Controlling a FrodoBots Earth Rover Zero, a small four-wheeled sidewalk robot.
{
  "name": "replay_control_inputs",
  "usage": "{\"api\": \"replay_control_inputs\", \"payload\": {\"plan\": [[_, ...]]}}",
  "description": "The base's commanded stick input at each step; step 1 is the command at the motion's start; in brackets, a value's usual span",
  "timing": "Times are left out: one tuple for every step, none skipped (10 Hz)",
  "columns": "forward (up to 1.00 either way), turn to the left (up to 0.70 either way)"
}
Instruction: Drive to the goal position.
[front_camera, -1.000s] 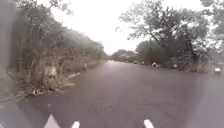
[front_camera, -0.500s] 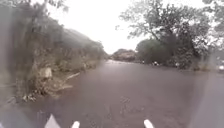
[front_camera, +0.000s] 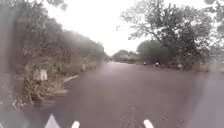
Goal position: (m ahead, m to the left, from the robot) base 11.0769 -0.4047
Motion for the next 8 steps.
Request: {"api": "replay_control_inputs", "payload": {"plan": [[0.50, 0.00], [0.50, 0.00], [0.50, 0.00], [0.50, 0.00], [0.50, 0.00], [0.50, 0.00], [0.50, 0.00], [0.50, 0.00]]}}
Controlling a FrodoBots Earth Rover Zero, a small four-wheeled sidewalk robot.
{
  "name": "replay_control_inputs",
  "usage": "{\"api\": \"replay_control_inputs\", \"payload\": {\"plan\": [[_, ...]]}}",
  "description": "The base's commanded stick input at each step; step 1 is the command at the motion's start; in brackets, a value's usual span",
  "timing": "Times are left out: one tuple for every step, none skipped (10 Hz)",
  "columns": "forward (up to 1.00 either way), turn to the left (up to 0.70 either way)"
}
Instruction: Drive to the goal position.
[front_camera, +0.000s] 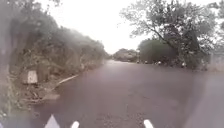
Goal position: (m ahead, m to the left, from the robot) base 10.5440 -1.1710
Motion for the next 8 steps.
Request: {"api": "replay_control_inputs", "payload": {"plan": [[0.50, 0.00], [0.50, 0.00], [0.50, 0.00], [0.50, 0.00], [0.50, 0.00], [0.50, 0.00], [0.50, 0.00], [0.50, 0.00]]}}
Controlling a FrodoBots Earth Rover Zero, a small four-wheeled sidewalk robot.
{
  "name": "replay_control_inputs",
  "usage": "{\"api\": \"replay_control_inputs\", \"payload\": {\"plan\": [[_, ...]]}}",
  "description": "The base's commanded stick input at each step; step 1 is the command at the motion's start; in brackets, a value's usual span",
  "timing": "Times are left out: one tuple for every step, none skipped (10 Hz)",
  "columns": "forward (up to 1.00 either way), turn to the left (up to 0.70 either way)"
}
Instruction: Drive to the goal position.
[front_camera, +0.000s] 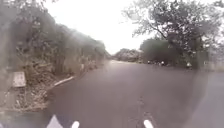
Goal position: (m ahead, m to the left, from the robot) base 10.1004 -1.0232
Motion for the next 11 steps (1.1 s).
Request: {"api": "replay_control_inputs", "payload": {"plan": [[0.50, 0.00], [0.50, 0.00], [0.50, 0.00], [0.50, 0.00], [0.50, 0.00], [0.50, 0.00], [0.50, 0.00], [0.50, 0.00], [0.50, 0.00], [0.50, 0.00], [0.50, 0.00]]}}
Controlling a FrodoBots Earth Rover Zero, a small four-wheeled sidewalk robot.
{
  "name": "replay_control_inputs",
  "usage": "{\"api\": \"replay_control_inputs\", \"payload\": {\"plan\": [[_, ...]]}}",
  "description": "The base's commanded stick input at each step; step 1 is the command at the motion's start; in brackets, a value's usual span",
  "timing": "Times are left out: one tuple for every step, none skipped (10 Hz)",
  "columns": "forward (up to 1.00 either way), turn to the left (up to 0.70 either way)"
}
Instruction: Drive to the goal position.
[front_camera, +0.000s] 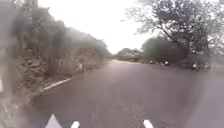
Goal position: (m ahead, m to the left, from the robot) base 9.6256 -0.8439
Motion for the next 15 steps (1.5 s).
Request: {"api": "replay_control_inputs", "payload": {"plan": [[0.50, 0.00], [0.50, 0.00], [0.50, 0.00], [0.50, 0.00], [0.50, 0.00], [0.50, 0.00], [0.50, 0.00], [0.50, 0.00], [0.50, 0.00], [0.50, 0.00], [0.50, 0.00], [0.50, 0.00], [0.50, 0.00], [0.50, -0.09], [0.50, -0.20]]}}
